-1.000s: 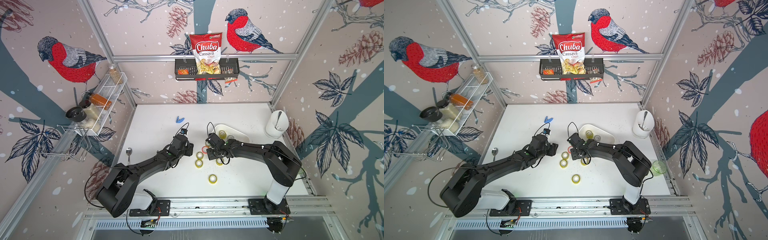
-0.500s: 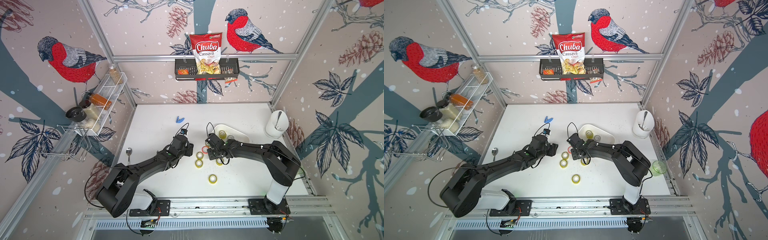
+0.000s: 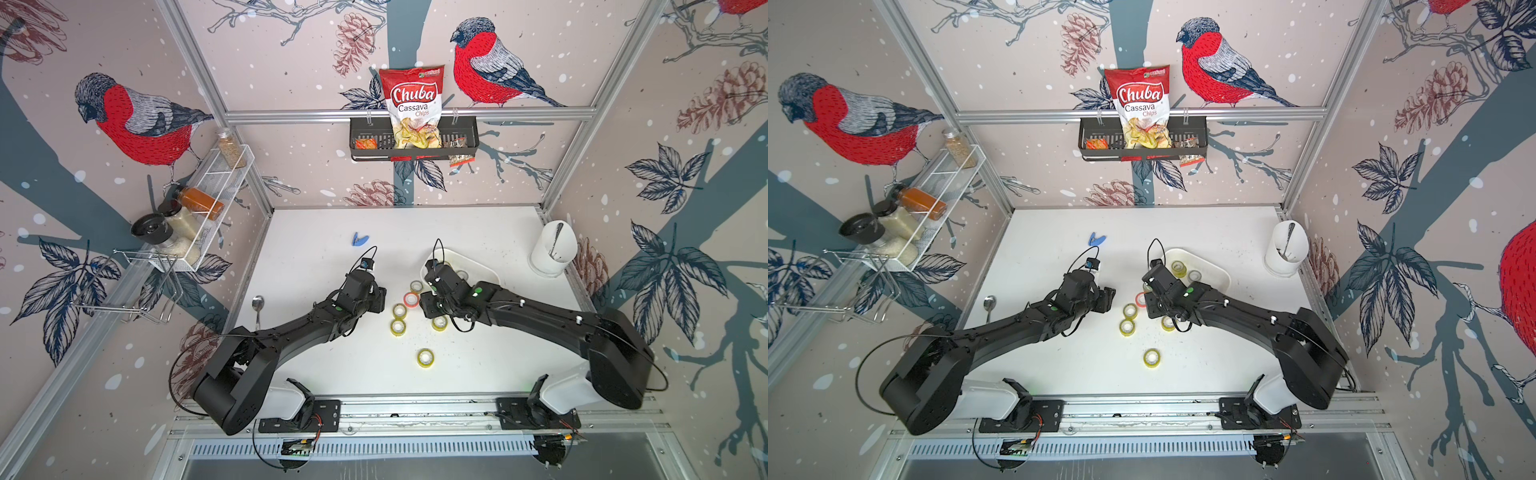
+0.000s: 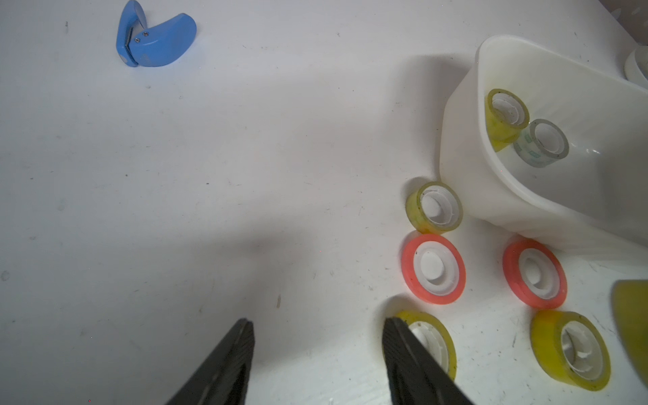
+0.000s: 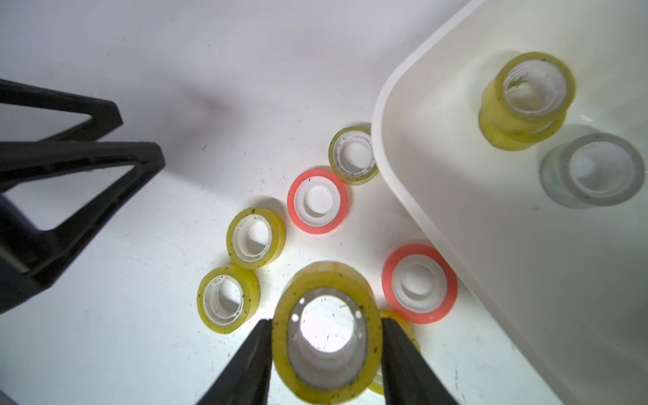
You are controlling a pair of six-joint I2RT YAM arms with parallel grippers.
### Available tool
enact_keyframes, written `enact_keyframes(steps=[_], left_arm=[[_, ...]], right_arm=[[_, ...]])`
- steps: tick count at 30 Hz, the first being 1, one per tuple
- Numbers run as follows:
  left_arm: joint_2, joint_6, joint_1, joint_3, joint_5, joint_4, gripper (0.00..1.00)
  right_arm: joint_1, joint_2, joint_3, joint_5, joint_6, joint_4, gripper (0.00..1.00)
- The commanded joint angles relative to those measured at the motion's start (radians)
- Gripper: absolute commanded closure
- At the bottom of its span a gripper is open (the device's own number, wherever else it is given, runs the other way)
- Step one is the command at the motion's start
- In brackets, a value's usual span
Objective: Put the transparent tape into the storage box
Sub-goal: Pick up the tape from the center of the board, then place the tape in the storage box.
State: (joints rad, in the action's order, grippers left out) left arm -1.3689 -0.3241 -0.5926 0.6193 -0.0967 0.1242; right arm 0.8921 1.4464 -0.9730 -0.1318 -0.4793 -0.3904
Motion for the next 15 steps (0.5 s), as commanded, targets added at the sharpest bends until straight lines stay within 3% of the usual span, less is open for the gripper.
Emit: enact_keyframes(steps=[1, 8, 15], left_arm=[[0.001, 0.001, 0.004, -0.001, 0.014, 0.026, 0.37], [-0.017, 0.003, 0.004, 0.009, 0.023, 0.028, 0.37], [-0.048, 0.008, 0.004, 0.021, 0.026, 0.031, 0.37]], right_arm=[[-0.063, -0.073, 0.03, 0.003, -0.028, -0.021, 0.48], [-0.34, -0.158, 0.09, 0.087, 0.014, 0.002, 0.47], [-0.469, -0.05, 0.022, 0.116, 0.058, 0.017, 0.47]])
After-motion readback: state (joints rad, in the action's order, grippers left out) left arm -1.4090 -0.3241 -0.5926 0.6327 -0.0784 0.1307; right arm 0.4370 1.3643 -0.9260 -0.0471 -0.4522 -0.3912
